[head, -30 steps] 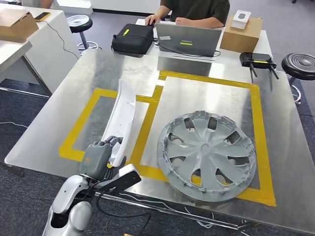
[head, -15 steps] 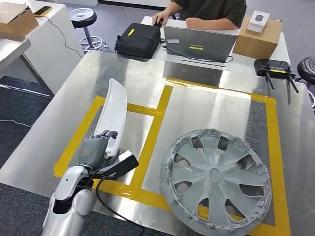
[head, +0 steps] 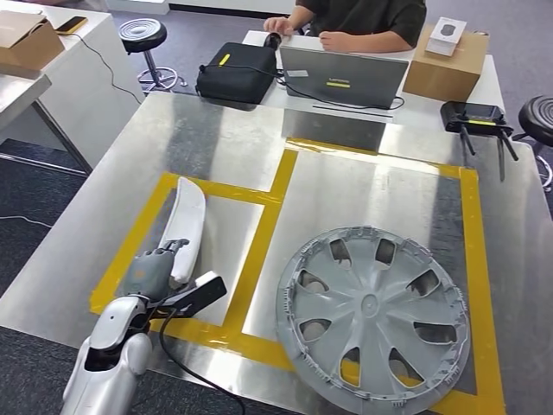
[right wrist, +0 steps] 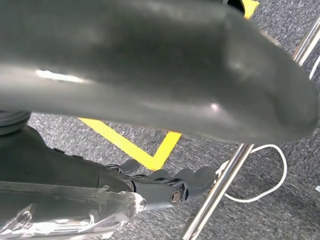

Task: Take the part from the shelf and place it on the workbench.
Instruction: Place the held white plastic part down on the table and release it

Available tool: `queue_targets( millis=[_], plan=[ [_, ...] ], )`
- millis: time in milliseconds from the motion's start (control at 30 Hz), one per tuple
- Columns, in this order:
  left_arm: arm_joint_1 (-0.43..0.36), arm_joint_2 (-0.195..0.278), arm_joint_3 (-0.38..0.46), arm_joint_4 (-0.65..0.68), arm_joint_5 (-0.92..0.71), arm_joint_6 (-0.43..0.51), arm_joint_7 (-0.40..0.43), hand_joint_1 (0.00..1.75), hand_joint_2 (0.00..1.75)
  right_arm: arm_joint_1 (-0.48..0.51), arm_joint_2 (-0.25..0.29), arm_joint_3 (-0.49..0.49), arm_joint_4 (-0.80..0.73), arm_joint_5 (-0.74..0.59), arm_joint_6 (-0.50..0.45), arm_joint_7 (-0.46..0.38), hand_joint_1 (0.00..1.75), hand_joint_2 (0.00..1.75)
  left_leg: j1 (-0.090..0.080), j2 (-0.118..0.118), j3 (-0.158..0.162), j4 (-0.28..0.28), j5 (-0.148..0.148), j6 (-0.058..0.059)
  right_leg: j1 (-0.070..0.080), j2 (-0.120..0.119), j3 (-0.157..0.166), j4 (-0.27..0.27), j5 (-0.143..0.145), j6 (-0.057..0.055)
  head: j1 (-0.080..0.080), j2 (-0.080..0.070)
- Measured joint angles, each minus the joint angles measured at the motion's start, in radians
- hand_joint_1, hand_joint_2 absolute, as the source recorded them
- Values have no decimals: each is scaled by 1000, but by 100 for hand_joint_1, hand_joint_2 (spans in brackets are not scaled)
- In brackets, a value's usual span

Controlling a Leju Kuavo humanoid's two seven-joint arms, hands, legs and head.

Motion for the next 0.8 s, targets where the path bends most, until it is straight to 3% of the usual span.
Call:
queue_targets(
  millis=[467, 600, 667, 733, 767, 800],
  plan=[
    [0, -21, 48, 2, 0, 3, -16, 0, 0, 0, -1, 0, 0, 0, -1, 0, 0, 0, -1, 0, 5, 0, 0, 1, -1, -1, 10, -7, 3, 3, 0, 0],
    [0, -29, 55, 1, 12, 2, -45, 0, 0, 0, -1, 0, 0, -2, -1, 1, 0, 0, 3, 2, 21, -28, 16, 24, -2, -2, 14, -20, 5, 20, 0, 0],
    [2, -39, 56, -4, 16, 5, -75, 0, 0, -1, -2, 0, 0, -7, 2, 1, 0, 0, 12, 5, 34, -55, 31, 27, -1, -6, -11, 38, -35, 27, 5, 0],
    [10, -51, 56, -11, 23, 9, -102, 0, 0, 0, -4, -1, 0, -18, 12, 0, 0, 0, 15, 11, 36, -57, 33, 26, -7, -10, -67, 165, -95, 38, 8, 0],
    [17, -56, 55, -16, 27, 11, -112, 0, 0, 0, -4, -2, 0, -23, 17, 0, 0, 0, 17, 14, 36, -56, 32, 24, -12, -12, -91, 215, -109, 45, 7, 0],
    [25, -60, 55, -23, 33, 14, -121, 0, 0, 1, -6, -3, 0, -26, 19, 0, 0, 0, 20, 17, 36, -54, 30, 20, -17, -13, -100, 234, -104, 52, 7, 0]
  ],
)
